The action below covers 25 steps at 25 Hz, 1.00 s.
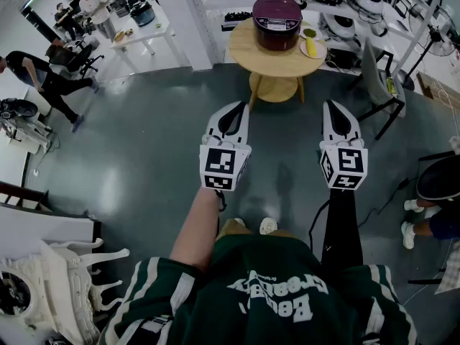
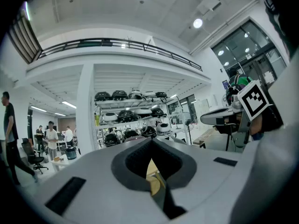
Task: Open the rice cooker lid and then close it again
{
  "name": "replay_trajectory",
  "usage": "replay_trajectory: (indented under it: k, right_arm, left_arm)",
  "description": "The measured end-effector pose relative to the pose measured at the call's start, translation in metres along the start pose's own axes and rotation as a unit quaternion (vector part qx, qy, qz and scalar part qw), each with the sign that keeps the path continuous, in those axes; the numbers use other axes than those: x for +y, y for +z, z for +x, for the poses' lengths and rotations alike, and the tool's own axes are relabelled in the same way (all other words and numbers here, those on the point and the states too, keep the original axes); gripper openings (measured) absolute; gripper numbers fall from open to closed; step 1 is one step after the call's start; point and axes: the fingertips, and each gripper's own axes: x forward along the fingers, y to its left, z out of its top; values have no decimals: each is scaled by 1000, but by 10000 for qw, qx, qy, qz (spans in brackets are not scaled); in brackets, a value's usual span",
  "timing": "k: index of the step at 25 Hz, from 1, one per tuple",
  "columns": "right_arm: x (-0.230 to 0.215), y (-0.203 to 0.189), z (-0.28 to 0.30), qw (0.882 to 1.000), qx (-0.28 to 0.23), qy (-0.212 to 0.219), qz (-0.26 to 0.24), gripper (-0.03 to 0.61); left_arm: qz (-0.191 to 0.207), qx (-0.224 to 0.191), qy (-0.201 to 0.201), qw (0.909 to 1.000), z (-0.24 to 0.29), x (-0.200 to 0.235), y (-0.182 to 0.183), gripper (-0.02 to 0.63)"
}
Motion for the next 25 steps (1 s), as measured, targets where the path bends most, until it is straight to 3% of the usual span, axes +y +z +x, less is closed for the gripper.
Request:
replay_trajectory:
  k: [15,25]
  right_arm:
    - [-4,2,-4,9995,-171,57,262,9]
    - [-7,-13,47,9995,-112,45,306,120]
  left_arm:
    - [-24,-27,170,9998,-7,-2,17,2]
    - [-103,22,55,9999,46,29,-4,2]
